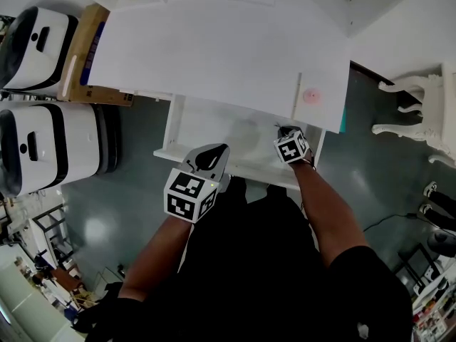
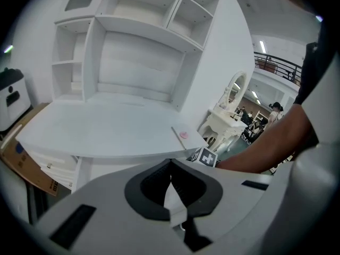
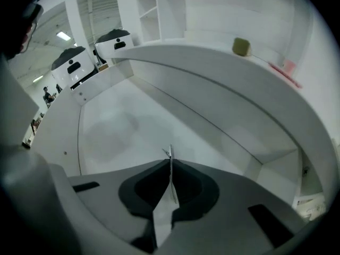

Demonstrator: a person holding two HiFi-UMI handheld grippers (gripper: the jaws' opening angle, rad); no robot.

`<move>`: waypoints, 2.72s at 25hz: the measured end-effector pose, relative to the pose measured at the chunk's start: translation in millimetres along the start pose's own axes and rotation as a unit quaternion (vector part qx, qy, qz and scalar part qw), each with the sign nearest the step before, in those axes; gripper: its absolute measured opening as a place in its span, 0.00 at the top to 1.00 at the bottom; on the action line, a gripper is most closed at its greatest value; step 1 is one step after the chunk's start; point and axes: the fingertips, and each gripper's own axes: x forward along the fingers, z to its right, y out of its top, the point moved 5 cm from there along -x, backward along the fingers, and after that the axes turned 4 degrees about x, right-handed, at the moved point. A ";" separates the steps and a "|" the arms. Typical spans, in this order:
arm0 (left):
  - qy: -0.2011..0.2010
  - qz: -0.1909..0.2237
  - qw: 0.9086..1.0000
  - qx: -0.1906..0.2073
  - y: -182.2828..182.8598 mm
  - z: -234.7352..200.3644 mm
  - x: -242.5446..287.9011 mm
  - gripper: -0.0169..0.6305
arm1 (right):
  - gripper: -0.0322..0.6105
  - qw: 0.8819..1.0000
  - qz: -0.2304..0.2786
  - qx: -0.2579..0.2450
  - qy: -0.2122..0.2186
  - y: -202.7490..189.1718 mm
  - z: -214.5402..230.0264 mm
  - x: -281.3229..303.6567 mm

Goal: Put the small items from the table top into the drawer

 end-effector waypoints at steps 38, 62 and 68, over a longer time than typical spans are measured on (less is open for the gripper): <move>-0.071 0.070 0.994 0.052 51.6 37.5 1.4 0.96 | 0.90 0.936 0.291 0.179 0.082 49.3 -8.2 -277.1; -0.089 0.069 0.990 0.083 62.1 65.7 6.9 0.96 | 0.90 0.927 0.317 0.198 0.046 20.5 3.3 -300.3; -0.082 0.069 0.990 0.094 61.4 66.8 6.5 0.96 | 0.90 0.927 0.313 0.202 0.049 18.2 3.8 -298.3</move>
